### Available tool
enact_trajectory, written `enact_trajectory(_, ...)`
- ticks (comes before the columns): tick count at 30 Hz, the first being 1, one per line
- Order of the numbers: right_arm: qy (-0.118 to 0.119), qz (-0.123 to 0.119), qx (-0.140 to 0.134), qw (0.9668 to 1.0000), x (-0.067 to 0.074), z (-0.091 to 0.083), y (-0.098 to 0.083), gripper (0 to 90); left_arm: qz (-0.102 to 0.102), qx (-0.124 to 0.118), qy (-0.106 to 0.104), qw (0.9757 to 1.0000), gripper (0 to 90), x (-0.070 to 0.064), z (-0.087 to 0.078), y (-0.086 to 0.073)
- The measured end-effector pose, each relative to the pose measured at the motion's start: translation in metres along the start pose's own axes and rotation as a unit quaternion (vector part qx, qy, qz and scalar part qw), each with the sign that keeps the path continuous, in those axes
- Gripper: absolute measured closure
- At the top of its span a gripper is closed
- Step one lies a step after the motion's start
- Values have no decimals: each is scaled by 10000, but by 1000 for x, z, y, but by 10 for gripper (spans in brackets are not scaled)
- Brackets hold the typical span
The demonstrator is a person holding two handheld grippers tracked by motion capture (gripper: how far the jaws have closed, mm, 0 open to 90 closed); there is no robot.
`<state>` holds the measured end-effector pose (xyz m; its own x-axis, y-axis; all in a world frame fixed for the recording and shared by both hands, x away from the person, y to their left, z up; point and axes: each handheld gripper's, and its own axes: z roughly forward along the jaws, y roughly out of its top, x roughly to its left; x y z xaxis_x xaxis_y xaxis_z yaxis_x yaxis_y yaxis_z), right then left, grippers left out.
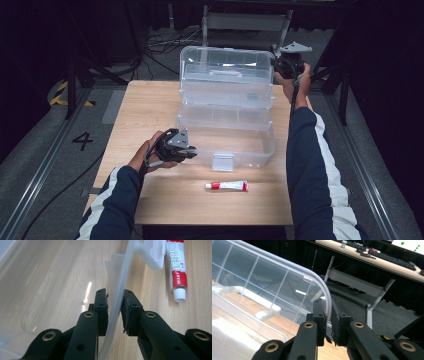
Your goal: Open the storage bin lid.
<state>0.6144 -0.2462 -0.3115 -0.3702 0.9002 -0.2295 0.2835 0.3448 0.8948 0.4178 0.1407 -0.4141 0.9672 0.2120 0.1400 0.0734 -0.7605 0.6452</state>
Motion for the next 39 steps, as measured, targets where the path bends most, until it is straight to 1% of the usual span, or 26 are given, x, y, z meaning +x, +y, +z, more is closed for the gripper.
enact_trajectory(6,1,50,90,9999,-1,11,-3,819,-21,0,-11,10000,763,0,0,0)
enact_trajectory(8,23,100,85,9999,-2,14,-5,820,-24,-15,-32,10000,763,0,1,0)
enact_trajectory(9,59,170,98,9998,-4,16,-6,820,-19,-18,-34,10000,761,0,1,0)
enact_trajectory(14,68,143,174,9997,-5,22,-7,818,-42,-4,-27,10000,754,0,2,0)
enact_trajectory(23,100,267,267,9992,-9,32,-15,811,-55,-9,-12,10000,743,-1,2,0)
enact_trajectory(24,102,294,279,9991,-10,33,-16,826,-59,-12,-15,10000,743,-1,2,0)
enact_trajectory(25,110,325,274,9990,-12,33,-18,859,-47,-9,-26,10000,743,0,2,0)
enact_trajectory(28,122,470,144,9987,-16,32,-20,859,-26,14,-28,10000,748,0,4,0)
enact_trajectory(29,112,436,200,9988,-16,32,-20,860,-27,45,-5,10000,739,0,6,1)
enact_trajectory(30,61,380,279,9989,-16,32,-20,862,21,47,-13,10000,749,0,6,2)
enact_trajectory(31,50,364,294,9989,-16,32,-21,863,37,73,-18,10000,752,0,6,2)
enact_trajectory(32,80,407,277,9988,-17,32,-22,863,34,65,-32,10000,756,1,6,2)
enact_trajectory(39,43,345,327,9989,-19,28,-23,858,-10,54,-57,10000,761,1,6,2)
